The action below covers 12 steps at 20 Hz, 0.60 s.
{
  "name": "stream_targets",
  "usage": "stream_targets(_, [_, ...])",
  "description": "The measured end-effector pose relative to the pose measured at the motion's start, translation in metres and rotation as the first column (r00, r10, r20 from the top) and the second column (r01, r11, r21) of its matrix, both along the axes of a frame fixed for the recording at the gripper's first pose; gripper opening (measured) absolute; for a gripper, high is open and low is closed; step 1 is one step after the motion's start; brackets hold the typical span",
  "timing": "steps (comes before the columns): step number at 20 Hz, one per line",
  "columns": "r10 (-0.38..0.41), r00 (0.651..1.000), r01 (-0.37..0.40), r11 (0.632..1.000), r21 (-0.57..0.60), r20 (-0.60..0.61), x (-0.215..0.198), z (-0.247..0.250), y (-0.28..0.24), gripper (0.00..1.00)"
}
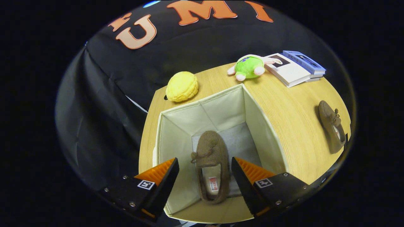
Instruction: Open the storage box then place both shoes into the box .Put the left shoe in first, then the right shoe, with the right side of both shoes facing outward in a uniform manner.
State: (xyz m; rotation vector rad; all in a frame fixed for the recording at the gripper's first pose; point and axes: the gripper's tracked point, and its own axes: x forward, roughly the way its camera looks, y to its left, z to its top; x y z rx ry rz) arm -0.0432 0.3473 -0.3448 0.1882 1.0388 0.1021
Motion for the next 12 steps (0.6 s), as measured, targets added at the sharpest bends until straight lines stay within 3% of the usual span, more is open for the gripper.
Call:
stream_targets(7, [0.064, 0.985, -0.061, 0.998, -0.025, 0.162, 0.022, 0.060, -0.035, 0.99])
stream_targets(12, [0.040, 0.967, -0.023, 0.997, -0.071, 0.252, 0.034, 0.092, -0.095, 0.99])
